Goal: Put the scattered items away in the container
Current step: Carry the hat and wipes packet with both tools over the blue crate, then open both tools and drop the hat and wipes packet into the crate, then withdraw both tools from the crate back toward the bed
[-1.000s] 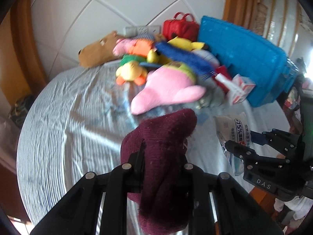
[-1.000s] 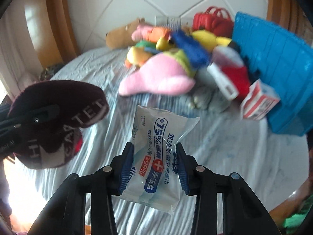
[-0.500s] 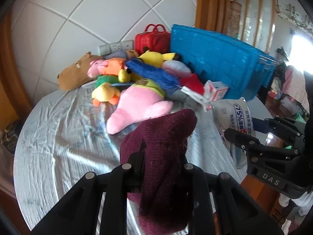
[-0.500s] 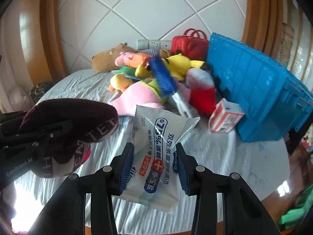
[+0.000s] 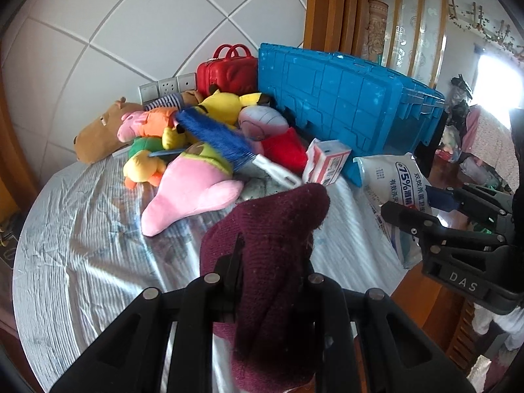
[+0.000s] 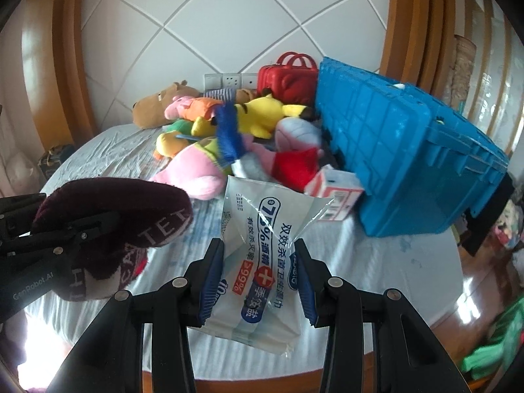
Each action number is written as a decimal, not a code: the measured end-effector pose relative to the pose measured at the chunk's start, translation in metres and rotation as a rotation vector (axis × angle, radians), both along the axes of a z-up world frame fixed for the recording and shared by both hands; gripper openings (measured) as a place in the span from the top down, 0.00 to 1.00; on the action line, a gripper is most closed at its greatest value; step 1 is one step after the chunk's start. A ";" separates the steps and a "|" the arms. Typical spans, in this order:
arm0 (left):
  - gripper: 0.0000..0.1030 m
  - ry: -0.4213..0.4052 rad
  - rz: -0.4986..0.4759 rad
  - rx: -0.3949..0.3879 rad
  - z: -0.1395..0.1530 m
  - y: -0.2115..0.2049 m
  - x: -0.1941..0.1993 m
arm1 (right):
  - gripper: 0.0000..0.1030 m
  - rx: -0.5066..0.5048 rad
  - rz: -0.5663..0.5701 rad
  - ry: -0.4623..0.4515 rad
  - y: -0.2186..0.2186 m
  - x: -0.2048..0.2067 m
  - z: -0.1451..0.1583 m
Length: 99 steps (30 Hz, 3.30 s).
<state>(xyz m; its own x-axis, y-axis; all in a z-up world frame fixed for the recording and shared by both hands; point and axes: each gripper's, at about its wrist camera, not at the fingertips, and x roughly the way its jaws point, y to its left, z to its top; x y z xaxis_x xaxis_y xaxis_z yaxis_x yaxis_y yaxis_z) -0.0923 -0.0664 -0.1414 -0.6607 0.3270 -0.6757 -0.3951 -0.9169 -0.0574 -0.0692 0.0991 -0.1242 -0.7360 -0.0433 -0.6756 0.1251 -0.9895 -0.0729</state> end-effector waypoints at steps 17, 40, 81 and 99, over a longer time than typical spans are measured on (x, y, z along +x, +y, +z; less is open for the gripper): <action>0.82 0.037 0.023 -0.013 0.034 0.143 0.029 | 0.60 0.018 0.094 0.032 0.131 0.009 0.026; 0.82 0.300 -0.256 0.114 0.178 0.285 -0.020 | 0.60 -0.013 -0.138 0.213 0.257 -0.010 0.123; 0.39 -0.006 0.105 -0.106 0.086 0.443 -0.248 | 0.20 0.015 0.096 0.003 0.419 -0.269 0.054; 0.00 0.081 0.303 -0.039 0.115 0.377 -0.189 | 0.00 -0.041 0.114 0.142 0.407 -0.225 0.079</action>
<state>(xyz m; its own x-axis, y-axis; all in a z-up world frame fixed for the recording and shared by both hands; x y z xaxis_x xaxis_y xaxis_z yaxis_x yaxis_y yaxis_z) -0.2816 0.3104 -0.0266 -0.7763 0.0815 -0.6250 -0.1050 -0.9945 0.0007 -0.2946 0.5065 -0.0450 -0.8126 -0.1574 -0.5611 0.2280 -0.9719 -0.0576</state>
